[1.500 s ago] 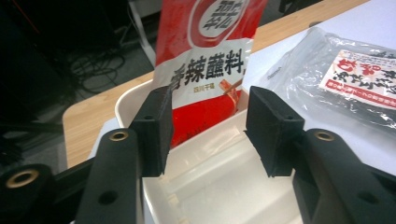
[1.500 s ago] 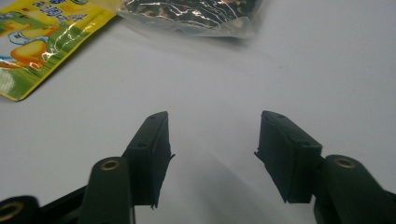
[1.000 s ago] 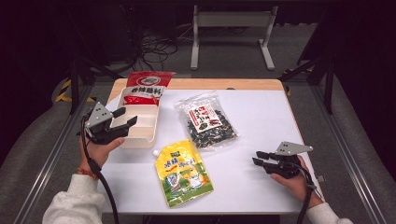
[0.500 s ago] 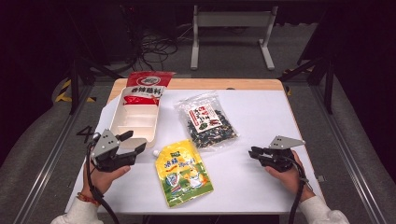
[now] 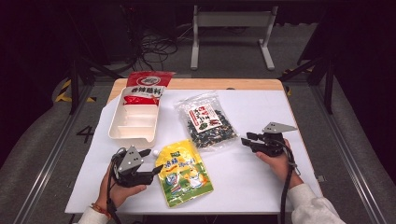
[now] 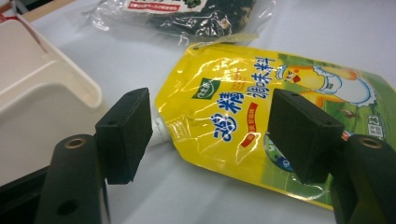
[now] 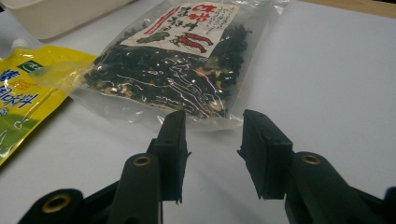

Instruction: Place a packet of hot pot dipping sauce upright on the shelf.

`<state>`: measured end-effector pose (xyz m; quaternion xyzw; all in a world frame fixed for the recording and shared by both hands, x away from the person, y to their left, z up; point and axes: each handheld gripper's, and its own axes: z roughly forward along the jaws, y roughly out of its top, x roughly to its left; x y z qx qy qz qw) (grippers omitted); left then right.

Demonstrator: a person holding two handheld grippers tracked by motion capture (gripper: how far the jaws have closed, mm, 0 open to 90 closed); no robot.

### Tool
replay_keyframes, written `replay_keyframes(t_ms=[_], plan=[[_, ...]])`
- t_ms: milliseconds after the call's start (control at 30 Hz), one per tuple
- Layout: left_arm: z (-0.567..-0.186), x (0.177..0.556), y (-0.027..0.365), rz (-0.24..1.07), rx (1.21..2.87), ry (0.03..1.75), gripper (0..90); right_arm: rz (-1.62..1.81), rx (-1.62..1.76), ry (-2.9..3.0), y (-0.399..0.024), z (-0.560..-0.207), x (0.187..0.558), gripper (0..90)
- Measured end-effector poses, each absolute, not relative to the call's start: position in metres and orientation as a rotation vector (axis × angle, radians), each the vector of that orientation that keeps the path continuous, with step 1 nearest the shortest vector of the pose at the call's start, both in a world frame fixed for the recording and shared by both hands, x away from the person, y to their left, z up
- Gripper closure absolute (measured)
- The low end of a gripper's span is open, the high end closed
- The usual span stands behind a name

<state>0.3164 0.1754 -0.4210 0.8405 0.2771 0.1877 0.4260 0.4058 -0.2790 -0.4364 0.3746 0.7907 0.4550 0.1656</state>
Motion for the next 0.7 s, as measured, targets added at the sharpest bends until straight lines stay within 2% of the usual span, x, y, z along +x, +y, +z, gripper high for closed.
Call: replay_keyframes(t_ms=[167,400,533,700], plan=[[-0.424,0.316,0.172,0.462,2.11,0.69,30.2,1.318,1.121,2.221,-0.272,-0.436,0.414,55.0],[-0.429,0.318,0.167,0.449,2.128,0.683,28.8,1.283,1.216,2.197,-0.264,-0.439,0.423,55.2],[-0.427,0.323,0.16,0.441,2.125,0.674,27.5,1.222,1.231,2.225,-0.26,-0.445,0.427,64.2],[-0.424,0.334,0.149,0.421,2.115,0.665,26.2,1.142,1.242,2.259,-0.256,-0.452,0.43,69.3]])
